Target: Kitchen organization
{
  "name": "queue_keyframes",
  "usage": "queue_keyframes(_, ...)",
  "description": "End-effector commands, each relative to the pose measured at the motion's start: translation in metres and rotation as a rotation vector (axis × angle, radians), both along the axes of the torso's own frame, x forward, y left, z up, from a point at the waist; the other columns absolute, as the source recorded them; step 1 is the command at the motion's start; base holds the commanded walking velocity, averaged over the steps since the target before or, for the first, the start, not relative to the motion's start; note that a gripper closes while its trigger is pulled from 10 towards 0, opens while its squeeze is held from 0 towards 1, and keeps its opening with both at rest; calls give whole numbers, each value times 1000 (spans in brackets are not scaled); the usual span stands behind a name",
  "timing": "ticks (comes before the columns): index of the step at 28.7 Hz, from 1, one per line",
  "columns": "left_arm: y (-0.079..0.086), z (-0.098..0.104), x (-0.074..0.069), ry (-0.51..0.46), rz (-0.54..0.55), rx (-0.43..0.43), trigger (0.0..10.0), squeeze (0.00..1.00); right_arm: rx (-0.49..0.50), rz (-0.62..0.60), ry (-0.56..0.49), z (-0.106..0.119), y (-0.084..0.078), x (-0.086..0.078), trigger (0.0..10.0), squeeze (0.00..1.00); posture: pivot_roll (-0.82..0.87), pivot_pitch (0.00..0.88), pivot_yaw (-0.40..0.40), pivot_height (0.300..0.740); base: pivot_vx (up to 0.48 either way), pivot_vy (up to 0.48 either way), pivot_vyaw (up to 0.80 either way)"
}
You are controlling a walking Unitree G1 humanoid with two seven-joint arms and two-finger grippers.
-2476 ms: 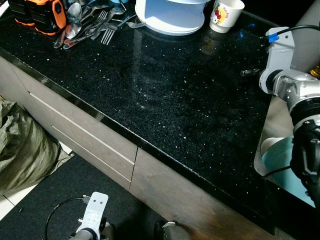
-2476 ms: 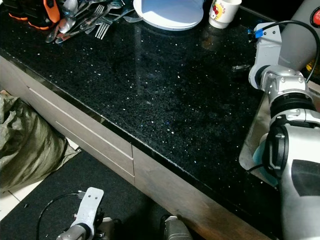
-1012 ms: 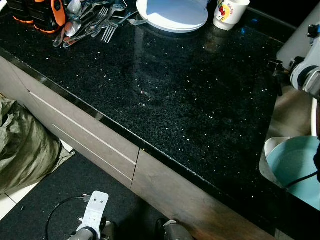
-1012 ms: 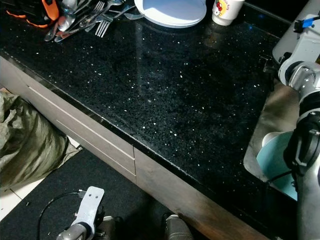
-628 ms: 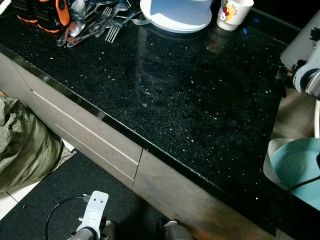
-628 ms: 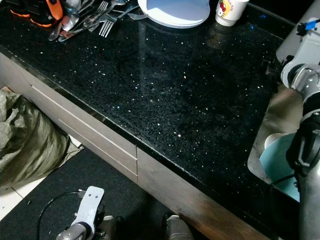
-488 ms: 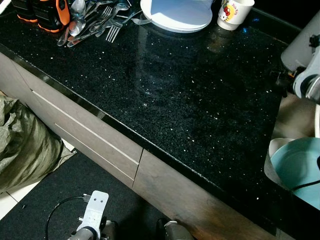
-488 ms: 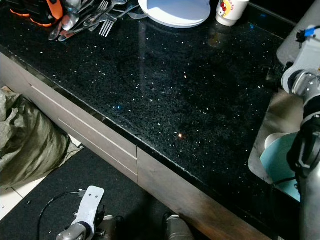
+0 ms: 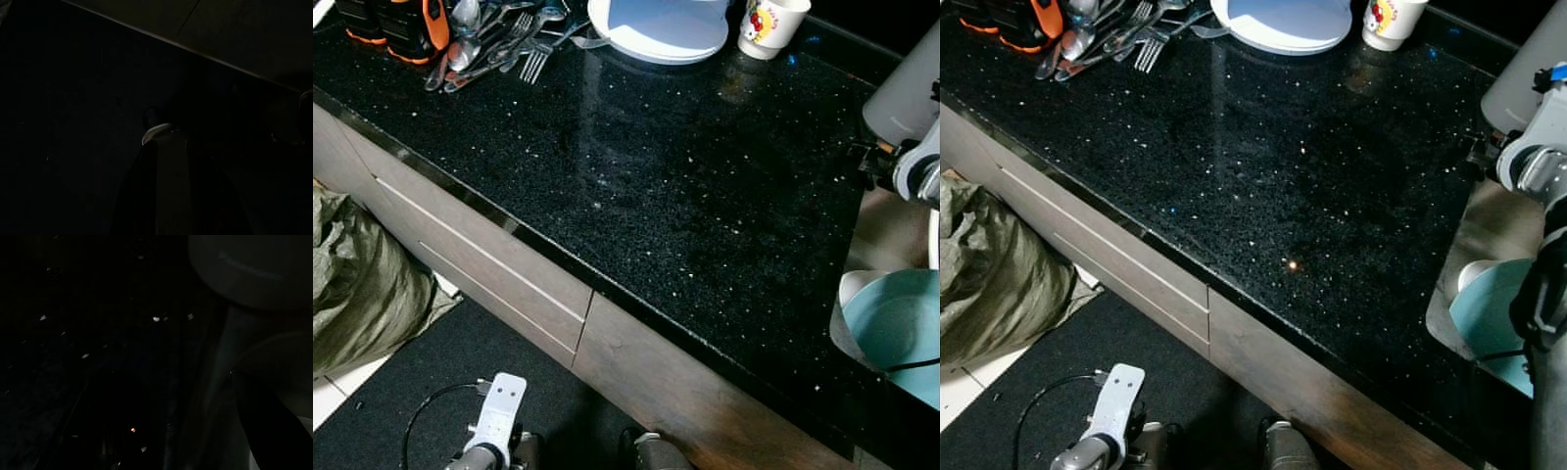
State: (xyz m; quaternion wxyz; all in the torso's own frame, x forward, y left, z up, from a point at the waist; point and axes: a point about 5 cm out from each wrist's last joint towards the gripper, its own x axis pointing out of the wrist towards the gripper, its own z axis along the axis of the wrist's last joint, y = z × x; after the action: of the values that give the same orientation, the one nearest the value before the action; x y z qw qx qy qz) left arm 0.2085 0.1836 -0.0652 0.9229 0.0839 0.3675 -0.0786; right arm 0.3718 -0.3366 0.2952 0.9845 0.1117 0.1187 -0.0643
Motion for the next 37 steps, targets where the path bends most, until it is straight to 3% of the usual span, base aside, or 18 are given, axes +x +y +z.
queue_keyframes(1,0,-9,-15,62,4,-2,10000,0,0,-2,90,-18,-5,-5,10000,0,60,269,-105,740,0,0,0)
queue_keyframes(2,0,-9,-15,62,5,-2,10000,0,1,2,91,-19,-5,-5,8314,0,60,269,-105,740,0,0,0)
queue_keyframes(3,0,-9,-14,62,5,-3,10000,0,3,7,92,-19,-4,-5,2824,0,59,269,-105,740,0,0,0)
queue_keyframes(4,0,-9,-14,63,4,-3,10000,0,2,13,95,-19,-4,-5,0,0,59,269,-105,740,0,0,0)
queue_keyframes(25,-1,-9,-13,62,9,-3,10000,0,20,87,87,-17,2,-4,0,0,53,267,-108,740,0,0,0)
queue_keyframes(34,-1,-9,-13,60,9,-4,10000,0,75,227,-92,3,10,0,0,0,54,263,-106,740,0,0,0)
queue_keyframes(37,-1,-8,-13,59,9,-5,10000,0,85,332,-202,14,13,-1,0,0,60,259,-105,740,0,0,0)
